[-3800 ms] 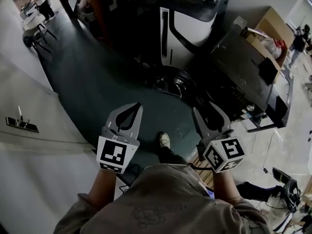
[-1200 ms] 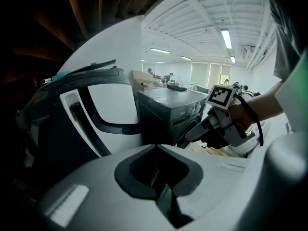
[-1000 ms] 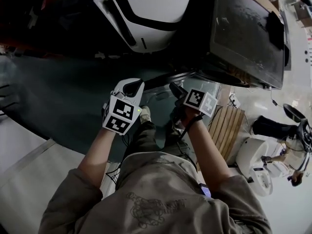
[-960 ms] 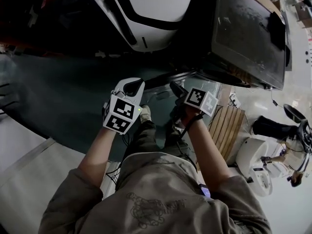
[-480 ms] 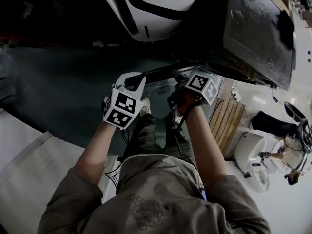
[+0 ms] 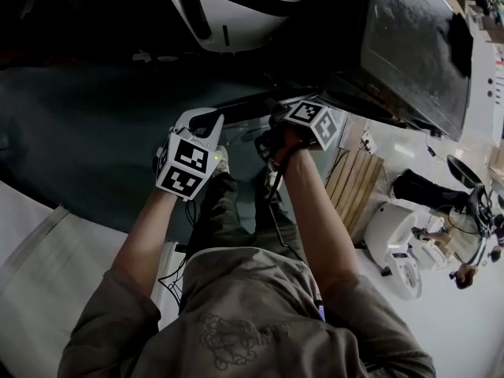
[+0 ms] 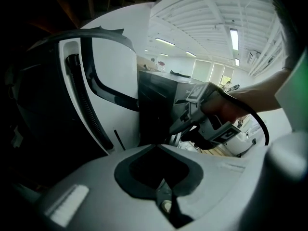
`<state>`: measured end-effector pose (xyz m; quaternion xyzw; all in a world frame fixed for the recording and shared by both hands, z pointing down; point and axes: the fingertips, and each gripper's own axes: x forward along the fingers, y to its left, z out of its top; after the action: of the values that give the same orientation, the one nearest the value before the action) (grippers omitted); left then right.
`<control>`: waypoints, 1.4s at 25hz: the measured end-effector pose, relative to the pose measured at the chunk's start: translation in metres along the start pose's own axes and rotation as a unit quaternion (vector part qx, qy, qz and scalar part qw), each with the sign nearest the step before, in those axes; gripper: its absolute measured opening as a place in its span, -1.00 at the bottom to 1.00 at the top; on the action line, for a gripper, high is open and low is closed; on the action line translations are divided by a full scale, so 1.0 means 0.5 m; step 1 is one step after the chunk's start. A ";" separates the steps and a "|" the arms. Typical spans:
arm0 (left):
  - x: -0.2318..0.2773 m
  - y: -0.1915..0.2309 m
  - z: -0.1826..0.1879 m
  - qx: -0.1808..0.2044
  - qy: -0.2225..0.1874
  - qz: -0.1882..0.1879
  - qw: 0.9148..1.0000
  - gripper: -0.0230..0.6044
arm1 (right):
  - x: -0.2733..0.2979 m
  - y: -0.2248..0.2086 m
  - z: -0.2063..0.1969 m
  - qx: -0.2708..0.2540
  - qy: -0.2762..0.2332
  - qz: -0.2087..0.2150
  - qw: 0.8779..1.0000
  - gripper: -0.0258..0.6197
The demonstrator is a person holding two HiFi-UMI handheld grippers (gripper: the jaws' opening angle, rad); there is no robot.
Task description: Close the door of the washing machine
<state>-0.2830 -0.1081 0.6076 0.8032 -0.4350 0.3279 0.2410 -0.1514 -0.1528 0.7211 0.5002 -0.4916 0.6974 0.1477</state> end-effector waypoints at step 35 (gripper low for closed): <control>0.031 -0.156 -0.034 0.029 0.046 -0.057 0.997 -0.93 | -0.066 -0.140 -0.039 -0.134 0.023 -0.064 0.989 -0.14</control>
<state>-0.2154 -0.0656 0.6223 0.8175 -0.3673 0.3624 0.2558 -0.0980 -0.0939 0.7306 0.4900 -0.5445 0.6254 0.2690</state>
